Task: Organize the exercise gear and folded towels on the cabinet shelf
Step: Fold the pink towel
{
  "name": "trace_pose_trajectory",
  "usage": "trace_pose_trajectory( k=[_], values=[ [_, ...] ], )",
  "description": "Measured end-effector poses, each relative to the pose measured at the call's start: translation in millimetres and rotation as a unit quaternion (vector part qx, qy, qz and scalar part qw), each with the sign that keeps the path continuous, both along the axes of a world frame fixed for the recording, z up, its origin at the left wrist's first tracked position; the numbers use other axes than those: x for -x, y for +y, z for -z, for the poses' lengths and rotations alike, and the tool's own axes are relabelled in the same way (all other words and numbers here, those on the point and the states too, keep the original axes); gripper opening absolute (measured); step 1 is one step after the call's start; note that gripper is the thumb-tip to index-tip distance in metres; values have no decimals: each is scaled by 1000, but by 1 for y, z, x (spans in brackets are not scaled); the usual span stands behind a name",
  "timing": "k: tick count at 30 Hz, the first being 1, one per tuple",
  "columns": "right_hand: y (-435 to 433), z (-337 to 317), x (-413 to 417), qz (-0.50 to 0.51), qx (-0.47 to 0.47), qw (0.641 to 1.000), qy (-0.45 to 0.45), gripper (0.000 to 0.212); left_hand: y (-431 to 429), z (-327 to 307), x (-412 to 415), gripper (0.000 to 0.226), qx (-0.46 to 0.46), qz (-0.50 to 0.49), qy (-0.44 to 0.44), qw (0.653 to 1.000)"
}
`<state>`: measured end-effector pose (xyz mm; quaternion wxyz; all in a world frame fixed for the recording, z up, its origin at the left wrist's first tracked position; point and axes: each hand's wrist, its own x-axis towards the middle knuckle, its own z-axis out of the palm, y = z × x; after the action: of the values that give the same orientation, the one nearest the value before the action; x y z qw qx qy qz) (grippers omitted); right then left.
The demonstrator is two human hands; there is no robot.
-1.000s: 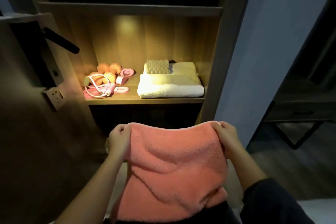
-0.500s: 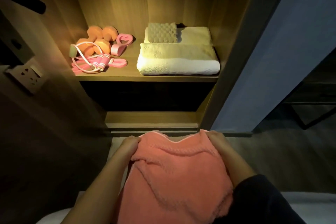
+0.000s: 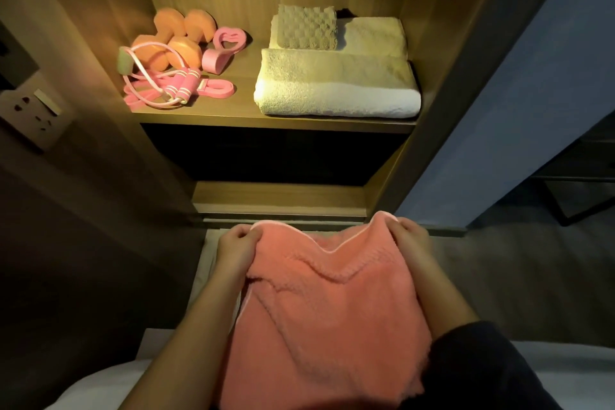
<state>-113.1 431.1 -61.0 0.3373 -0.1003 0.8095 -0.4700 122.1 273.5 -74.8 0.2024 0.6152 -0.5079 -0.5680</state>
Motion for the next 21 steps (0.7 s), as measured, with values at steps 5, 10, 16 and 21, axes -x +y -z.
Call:
trace_pose_trajectory(
  k=[5, 10, 16, 21],
  values=[
    [24, -27, -10, -95, -49, 994, -29, 38, 20, -22, -16, 23, 26, 85, -6, 996],
    [59, -47, -10, -205, -140, 968, 15, 31, 27, -35, -53, 30, -14, 199, -103, 974],
    [89, -54, -16, -236, -242, 940, 46, 29, 31, -43, -73, 21, -60, 276, -229, 932],
    [82, -51, -21, -167, -91, 960, 206, 20, 39, -44, -64, 17, 186, 236, -183, 936]
  ],
)
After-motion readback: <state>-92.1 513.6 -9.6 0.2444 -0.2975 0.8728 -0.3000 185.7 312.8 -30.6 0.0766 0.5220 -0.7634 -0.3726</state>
